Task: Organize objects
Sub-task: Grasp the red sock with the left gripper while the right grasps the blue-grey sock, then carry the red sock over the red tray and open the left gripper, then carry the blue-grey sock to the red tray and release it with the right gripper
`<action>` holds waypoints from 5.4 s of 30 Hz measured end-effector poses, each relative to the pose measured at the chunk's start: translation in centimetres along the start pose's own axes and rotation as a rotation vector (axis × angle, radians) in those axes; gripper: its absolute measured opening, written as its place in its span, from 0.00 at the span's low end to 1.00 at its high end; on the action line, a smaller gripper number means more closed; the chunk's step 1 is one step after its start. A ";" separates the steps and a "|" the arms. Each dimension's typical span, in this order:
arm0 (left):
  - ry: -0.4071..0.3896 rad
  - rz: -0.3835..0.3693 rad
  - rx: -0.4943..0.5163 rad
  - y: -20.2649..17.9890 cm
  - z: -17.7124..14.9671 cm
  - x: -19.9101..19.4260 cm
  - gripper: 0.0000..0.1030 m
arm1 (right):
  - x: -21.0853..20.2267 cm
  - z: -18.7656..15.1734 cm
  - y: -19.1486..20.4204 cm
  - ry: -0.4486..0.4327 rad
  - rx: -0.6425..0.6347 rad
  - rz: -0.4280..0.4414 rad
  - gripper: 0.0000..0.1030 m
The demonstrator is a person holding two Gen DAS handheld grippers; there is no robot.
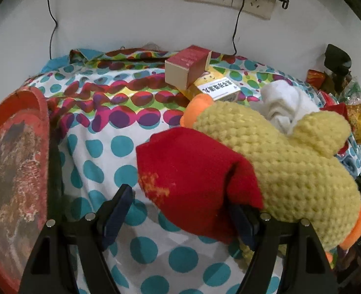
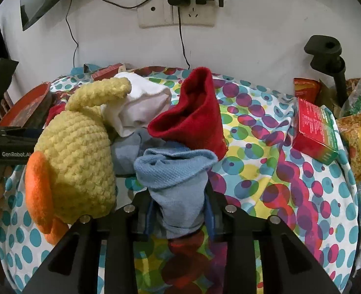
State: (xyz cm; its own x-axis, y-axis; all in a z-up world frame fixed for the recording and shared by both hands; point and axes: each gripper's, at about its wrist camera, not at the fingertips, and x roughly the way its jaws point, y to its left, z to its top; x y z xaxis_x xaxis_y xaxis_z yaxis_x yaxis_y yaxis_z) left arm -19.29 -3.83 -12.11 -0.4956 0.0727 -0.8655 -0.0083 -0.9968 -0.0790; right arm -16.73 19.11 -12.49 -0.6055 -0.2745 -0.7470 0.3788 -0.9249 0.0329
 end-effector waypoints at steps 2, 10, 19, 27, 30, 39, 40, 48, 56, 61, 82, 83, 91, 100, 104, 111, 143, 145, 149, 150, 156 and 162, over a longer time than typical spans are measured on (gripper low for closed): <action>-0.014 -0.016 -0.009 0.2 0.0 0.2 0.77 | 0.2 0.0 0.0 0.007 0.002 -0.003 0.32; -0.030 0.002 0.079 -0.9 -0.1 0.1 0.37 | 0.5 -0.2 -0.1 0.021 0.006 -0.008 0.36; -0.035 0.029 0.093 -0.9 -1.0 -1.3 0.33 | 0.7 -0.3 0.1 0.027 -0.006 -0.028 0.37; -0.042 0.040 0.075 -0.2 -2.1 -3.4 0.33 | 0.6 -0.2 0.7 0.021 -0.017 -0.051 0.36; -0.051 0.049 0.081 -0.1 -2.5 -4.3 0.33 | 0.5 -0.1 0.5 0.020 -0.014 -0.053 0.35; -0.083 0.070 0.063 1.4 -3.2 -7.4 0.33 | 0.2 0.1 0.1 0.005 0.006 -0.086 0.35; -0.087 0.078 0.057 1.9 -3.4 -7.8 0.33 | 0.1 0.1 0.1 0.003 0.008 -0.094 0.35; -0.117 0.043 0.023 5.0 -4.5 -10.7 0.33 | -0.2 0.3 -0.3 -0.008 0.033 -0.125 0.34; -0.181 0.076 0.027 9.8 -4.8 -13.4 0.33 | 0.1 0.4 -0.2 0.004 0.031 -0.137 0.35; -0.150 0.134 -0.078 15.8 -4.1 -12.6 0.33 | 0.1 0.4 -0.2 0.009 0.031 -0.136 0.35; 0.013 0.247 -0.221 29.3 0.7 -5.5 0.49 | 0.4 0.4 -0.2 0.025 0.029 -0.151 0.36; 0.012 0.250 -0.208 29.2 0.7 -5.4 0.49 | 0.4 0.4 -0.2 0.032 0.027 -0.150 0.36; -0.022 0.252 -0.188 28.8 -0.3 -6.7 0.72 | 0.4 0.5 0.0 0.045 0.021 -0.151 0.37; -0.080 0.251 -0.167 24.7 -2.9 -10.7 0.72 | 0.2 0.6 -0.1 0.043 0.028 -0.138 0.36; -0.097 0.237 -0.102 20.6 -4.3 -12.0 0.72 | 0.1 0.7 -0.4 0.031 0.039 -0.120 0.35; -0.128 0.224 -0.020 13.9 -6.6 -13.1 0.72 | -1.1 0.7 -1.1 -0.037 0.076 -0.104 0.34; -0.093 0.291 -0.165 18.1 -15.1 -16.3 0.72 | 2.4 14.2 29.8 0.036 -0.324 0.266 0.35; -0.087 0.270 -0.182 18.7 -15.2 -16.0 0.72 | 4.1 15.0 32.3 0.060 -0.360 0.259 0.35; -0.072 0.264 -0.183 19.3 -15.4 -15.5 0.72 | 6.8 16.7 35.5 0.093 -0.382 0.246 0.35; -0.066 0.263 -0.186 19.4 -15.4 -15.3 0.72 | 7.4 17.2 36.1 0.095 -0.384 0.235 0.35; -0.054 0.216 -0.205 20.2 -15.1 -15.0 0.72 | 10.9 18.7 38.8 0.127 -0.428 0.179 0.35; -0.066 0.185 -0.208 20.0 -14.6 -15.2 0.72 | 12.5 18.3 39.5 0.149 -0.429 0.153 0.40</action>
State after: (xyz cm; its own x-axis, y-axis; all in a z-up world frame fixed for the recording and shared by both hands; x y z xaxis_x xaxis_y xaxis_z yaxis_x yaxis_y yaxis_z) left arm 0.81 -24.36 -7.76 -0.5279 -0.1188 -0.8409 0.2622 -0.9646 -0.0283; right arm -22.12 -25.62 -8.39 -0.4246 -0.3294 -0.8433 0.7296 -0.6761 -0.1033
